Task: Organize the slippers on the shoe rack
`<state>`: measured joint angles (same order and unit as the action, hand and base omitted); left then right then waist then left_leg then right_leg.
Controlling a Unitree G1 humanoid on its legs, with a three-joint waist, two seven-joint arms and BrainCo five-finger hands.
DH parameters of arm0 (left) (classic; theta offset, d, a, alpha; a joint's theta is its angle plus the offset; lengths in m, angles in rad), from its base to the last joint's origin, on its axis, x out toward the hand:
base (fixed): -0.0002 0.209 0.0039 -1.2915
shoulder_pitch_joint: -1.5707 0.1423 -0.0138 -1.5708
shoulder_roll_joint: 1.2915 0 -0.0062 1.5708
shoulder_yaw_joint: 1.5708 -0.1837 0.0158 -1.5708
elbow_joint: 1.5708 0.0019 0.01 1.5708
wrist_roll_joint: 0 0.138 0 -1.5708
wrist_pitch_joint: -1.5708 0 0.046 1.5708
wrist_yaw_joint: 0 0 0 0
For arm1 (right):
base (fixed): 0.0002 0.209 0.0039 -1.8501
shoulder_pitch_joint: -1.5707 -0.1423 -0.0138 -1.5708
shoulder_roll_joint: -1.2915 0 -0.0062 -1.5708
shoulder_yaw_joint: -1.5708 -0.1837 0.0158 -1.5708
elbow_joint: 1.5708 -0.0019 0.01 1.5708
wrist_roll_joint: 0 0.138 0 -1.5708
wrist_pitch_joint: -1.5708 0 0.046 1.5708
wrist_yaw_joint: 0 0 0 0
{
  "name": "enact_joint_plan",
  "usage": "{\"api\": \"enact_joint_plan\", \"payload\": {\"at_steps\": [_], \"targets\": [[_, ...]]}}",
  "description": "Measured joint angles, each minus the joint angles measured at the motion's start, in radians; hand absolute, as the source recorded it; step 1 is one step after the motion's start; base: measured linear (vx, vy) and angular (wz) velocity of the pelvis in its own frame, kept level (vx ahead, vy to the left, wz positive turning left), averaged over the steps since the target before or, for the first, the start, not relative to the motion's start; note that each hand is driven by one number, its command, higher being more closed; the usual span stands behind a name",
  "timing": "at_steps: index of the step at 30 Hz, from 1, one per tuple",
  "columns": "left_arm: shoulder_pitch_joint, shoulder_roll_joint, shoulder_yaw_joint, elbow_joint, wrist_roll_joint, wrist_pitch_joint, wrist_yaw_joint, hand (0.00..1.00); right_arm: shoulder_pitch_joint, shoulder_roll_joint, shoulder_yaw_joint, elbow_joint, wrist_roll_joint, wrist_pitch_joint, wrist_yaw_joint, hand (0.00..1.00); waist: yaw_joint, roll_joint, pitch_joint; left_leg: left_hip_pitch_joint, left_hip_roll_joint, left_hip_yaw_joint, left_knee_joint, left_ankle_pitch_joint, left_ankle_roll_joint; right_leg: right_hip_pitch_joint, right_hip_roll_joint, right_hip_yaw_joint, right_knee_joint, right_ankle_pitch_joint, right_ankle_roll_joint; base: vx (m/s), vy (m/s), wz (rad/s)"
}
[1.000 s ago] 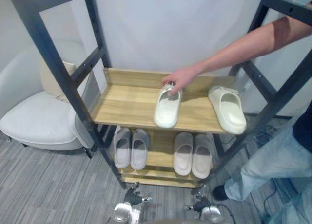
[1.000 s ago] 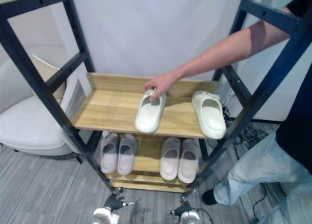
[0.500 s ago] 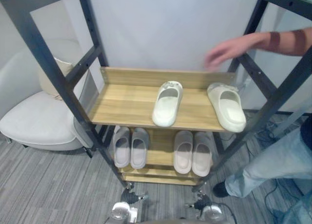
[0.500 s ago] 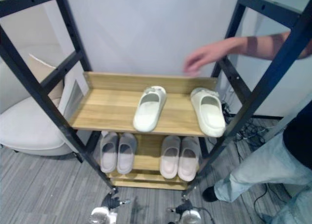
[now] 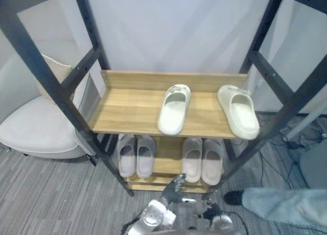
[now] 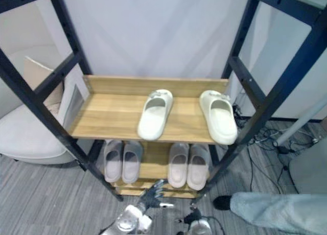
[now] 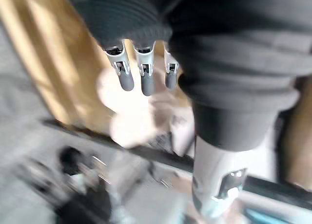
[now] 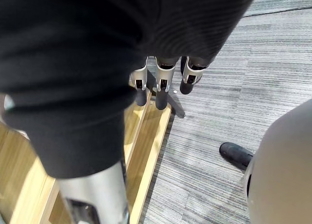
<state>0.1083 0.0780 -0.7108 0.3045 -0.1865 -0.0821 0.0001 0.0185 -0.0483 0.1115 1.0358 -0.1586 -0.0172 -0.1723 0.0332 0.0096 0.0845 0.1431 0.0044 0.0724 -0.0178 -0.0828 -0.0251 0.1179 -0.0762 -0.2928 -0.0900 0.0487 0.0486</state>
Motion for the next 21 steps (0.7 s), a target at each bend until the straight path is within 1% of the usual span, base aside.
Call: {"api": "enact_joint_plan", "payload": {"at_steps": [2, 5, 8, 11, 13, 16, 18, 19, 20, 21], "targets": [[-0.004, 0.012, -0.031, -0.066, -0.054, 0.0, -0.007, 0.0, -0.001, -0.003, 0.019, 0.0, 0.0, 0.0, -0.004, 0.0, 0.0, 0.006, -0.004, 0.0, 0.004, 0.0, 0.0, -0.001, -0.002, -0.001, 0.005, -0.002, 0.0, -0.002, -0.004, 0.0, 0.0, 0.0], [-0.02, 0.019, -0.048, -0.124, -0.103, 0.0, -0.006, 0.0, -0.001, -0.004, 0.021, 0.001, 0.0, 0.0, -0.005, 0.0, 0.0, 0.012, -0.008, 0.0, 0.007, 0.0, 0.0, -0.002, -0.002, -0.001, 0.006, -0.004, 0.0, -0.003, -0.005, 0.0, 0.0, 0.0], [-0.043, 0.029, -0.065, -0.212, -0.168, -0.001, -0.005, 0.0, -0.001, -0.013, 0.055, 0.001, -0.001, 0.0, -0.005, 0.0, 0.0, 0.018, -0.016, 0.005, 0.007, 0.0, 0.0, -0.002, -0.002, 0.004, 0.006, -0.004, 0.0, -0.002, -0.005, 0.0, 0.0, 0.0], [-0.053, 0.033, -0.072, -0.274, -0.199, -0.005, -0.004, 0.0, 0.0, -0.011, 0.064, 0.002, -0.001, 0.002, -0.005, 0.0, 0.0, 0.017, -0.022, 0.017, 0.006, 0.001, 0.001, -0.003, -0.001, 0.017, 0.006, -0.002, -0.001, -0.002, -0.005, -0.05, 0.012, -0.02], [-0.063, 0.049, -0.073, -0.343, -0.214, -0.02, -0.002, 0.0, -0.001, -0.012, 0.092, 0.002, -0.001, 0.006, -0.005, 0.0, 0.001, 0.017, -0.023, 0.029, 0.006, 0.005, 0.003, -0.004, -0.001, 0.023, 0.006, 0.005, -0.005, 0.001, -0.008, -0.07, 0.02, -0.07], [-0.071, 0.05, -0.073, -0.379, -0.233, -0.022, 0.001, 0.0, 0.0, -0.01, 0.099, 0.004, -0.002, 0.009, -0.004, 0.0, 0.001, 0.018, -0.033, 0.032, 0.006, 0.006, 0.004, -0.005, -0.003, 0.022, 0.006, 0.008, -0.007, 0.0, -0.008, -0.06, 0.013, -0.06], [-0.088, 0.053, -0.072, -0.413, -0.238, -0.022, 0.019, 0.0, 0.003, -0.009, 0.1, 0.006, -0.007, 0.011, -0.004, 0.0, 0.001, 0.018, -0.041, 0.031, 0.008, 0.011, 0.005, -0.007, -0.005, 0.02, 0.005, 0.016, -0.007, 0.0, -0.008, -0.03, 0.018, -0.08], [-0.115, 0.054, -0.069, -0.441, -0.238, -0.023, 0.027, 0.0, 0.004, -0.008, 0.1, 0.012, -0.02, 0.013, -0.004, 0.0, 0.003, 0.012, -0.05, 0.014, 0.008, 0.015, 0.014, -0.016, -0.011, 0.008, 0.006, 0.023, -0.007, -0.003, -0.005, -0.03, 0.021, -0.08], [-0.124, 0.054, -0.068, -0.45, -0.238, -0.024, 0.034, 0.0, 0.003, -0.008, 0.1, 0.012, -0.022, 0.014, -0.004, 0.0, 0.003, 0.015, -0.054, 0.008, 0.009, 0.016, 0.02, -0.018, -0.01, 0.004, 0.005, 0.023, -0.006, -0.002, -0.006, -0.02, 0.022, -0.09], [-0.16, 0.049, -0.052, -0.482, -0.237, -0.037, 0.046, 0.0, 0.004, -0.006, 0.1, 0.012, -0.037, 0.016, -0.003, 0.0, 0.003, 0.015, -0.056, -0.002, 0.009, 0.019, 0.039, -0.022, -0.005, 0.003, 0.005, 0.025, -0.003, 0.001, -0.009, 0.01, 0.014, -0.05]]}}
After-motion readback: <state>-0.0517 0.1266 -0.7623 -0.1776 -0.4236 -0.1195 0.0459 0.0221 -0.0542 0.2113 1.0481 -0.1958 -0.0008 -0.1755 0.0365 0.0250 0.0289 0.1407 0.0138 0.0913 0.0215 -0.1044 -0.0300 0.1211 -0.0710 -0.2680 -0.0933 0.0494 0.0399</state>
